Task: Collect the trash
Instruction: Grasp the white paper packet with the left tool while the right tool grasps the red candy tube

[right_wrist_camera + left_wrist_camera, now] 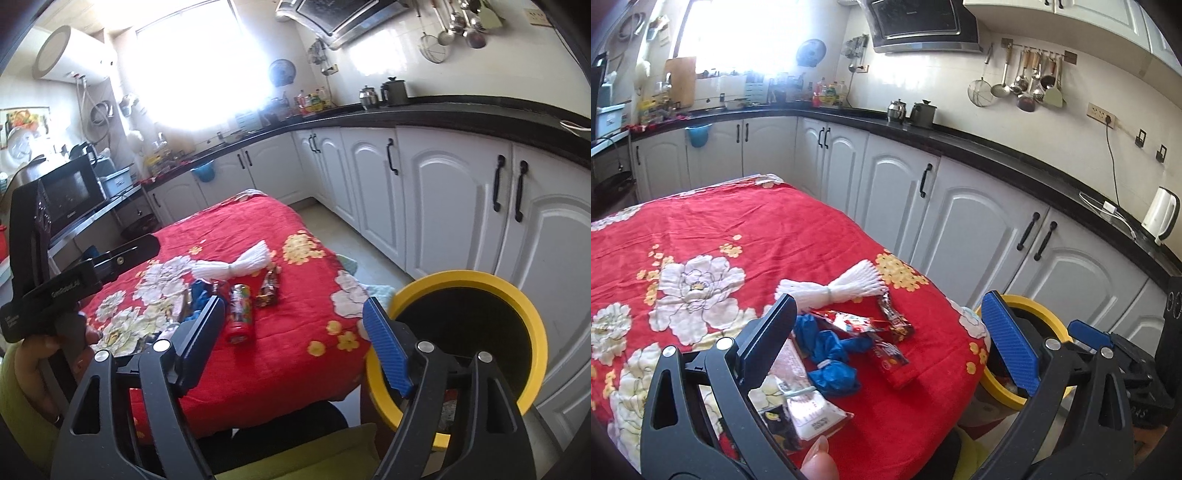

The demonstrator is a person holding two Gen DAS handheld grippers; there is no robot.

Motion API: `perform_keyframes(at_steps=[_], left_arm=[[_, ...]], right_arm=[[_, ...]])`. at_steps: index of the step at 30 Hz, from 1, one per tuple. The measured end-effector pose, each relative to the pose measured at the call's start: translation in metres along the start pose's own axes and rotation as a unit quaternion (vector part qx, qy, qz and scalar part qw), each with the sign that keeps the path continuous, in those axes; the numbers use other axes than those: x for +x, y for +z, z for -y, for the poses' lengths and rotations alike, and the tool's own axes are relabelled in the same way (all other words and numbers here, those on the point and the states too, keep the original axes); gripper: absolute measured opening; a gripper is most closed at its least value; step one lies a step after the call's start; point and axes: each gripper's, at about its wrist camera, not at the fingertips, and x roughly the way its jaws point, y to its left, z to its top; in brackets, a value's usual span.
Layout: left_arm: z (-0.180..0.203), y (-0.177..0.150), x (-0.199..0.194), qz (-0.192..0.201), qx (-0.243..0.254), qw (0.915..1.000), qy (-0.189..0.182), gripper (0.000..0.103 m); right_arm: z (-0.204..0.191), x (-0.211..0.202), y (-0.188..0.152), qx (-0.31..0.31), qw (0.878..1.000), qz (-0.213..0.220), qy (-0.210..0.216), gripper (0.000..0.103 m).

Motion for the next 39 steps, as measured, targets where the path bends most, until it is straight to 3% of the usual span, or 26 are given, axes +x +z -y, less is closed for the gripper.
perform_keyframes(at_steps=[19, 31, 39], left_arm=[[-0.075, 0.007, -0.001, 0.001, -0.072, 0.9962, 0.048, 0.092], [-0.119, -0.012, 0.025, -0.058, -0.144, 0.9872, 0.037, 0.092], [-0.127, -0.032, 0.05, -0.106, -0.181, 0.9777, -0.004, 0.067]], right_arm=[[-0.056, 0.032, 0.003, -0.052, 0.998, -0.025, 0.034, 0.078], [-0.078, 0.073, -0.005, -0.085, 0.993, -0.07, 0.032, 0.078], [-0.076, 0.105, -0.013, -0.094, 0.99, -0.105, 0.023, 0.074]])
